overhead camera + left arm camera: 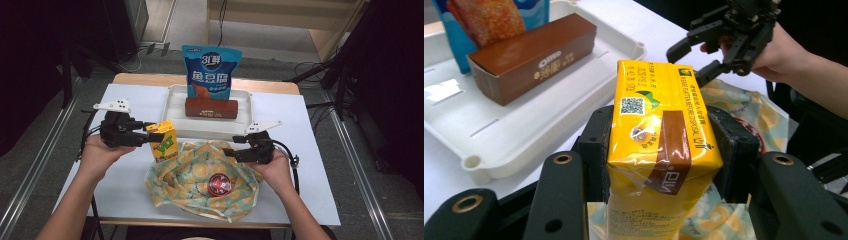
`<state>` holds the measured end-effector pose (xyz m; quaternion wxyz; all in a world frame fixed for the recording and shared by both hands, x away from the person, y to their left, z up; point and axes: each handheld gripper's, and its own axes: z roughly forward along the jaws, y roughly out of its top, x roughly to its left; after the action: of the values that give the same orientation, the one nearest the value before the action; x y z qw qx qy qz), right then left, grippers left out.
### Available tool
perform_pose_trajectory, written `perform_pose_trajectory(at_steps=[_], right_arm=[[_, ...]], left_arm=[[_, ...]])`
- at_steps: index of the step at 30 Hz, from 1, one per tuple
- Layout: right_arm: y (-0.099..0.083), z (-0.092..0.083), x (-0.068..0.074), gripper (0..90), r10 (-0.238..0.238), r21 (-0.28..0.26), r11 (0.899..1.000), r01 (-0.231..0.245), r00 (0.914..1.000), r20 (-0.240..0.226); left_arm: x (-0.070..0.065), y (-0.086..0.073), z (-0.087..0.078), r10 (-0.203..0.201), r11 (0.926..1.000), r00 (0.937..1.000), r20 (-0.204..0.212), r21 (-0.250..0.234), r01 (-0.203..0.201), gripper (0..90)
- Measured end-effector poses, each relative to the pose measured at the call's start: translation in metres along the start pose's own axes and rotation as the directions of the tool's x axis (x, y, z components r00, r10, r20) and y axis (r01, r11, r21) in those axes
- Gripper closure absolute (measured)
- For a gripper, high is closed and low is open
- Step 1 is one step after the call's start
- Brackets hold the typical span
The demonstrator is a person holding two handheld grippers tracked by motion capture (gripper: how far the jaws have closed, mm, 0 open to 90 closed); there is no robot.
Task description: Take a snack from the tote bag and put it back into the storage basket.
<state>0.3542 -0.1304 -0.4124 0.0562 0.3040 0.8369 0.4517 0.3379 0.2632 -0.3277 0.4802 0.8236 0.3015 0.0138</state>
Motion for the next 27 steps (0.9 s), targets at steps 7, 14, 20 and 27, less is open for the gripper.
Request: perform_pose_trajectory(at_steps=[7, 14, 20, 27], right_arm=[[0.0, 0.0, 0.0, 38.2, 0.003, 0.0, 1.0, -0.003, 1.0, -0.003], [0.0, 0.0, 0.001, 38.2, 0.0, -0.002, 1.0, 0.0, 1.0, -0.006], [0.0, 0.001, 0.001, 38.2, 0.002, 0.0, 1.0, -0.002, 1.0, -0.007], [0.0, 0.0, 0.001, 38.2, -0.004, -0.003, 1.0, 0.004, 1.0, -0.005]], left_arm=[[0.01, 0.006, 0.0, -0.013, 0.9999, 0.9998, -0.014, -0.009, 0.012, 51.4], [0.02, 0.01, 0.005, -0.029, 0.9995, 0.9992, -0.026, -0.011, 0.029, 51.4], [0.029, 0.016, 0.008, -0.035, 0.9993, 0.9986, -0.041, -0.015, 0.034, 51.4], [0.039, 0.023, 0.013, -0.037, 0.9993, 0.9976, -0.059, -0.011, 0.036, 51.5]])
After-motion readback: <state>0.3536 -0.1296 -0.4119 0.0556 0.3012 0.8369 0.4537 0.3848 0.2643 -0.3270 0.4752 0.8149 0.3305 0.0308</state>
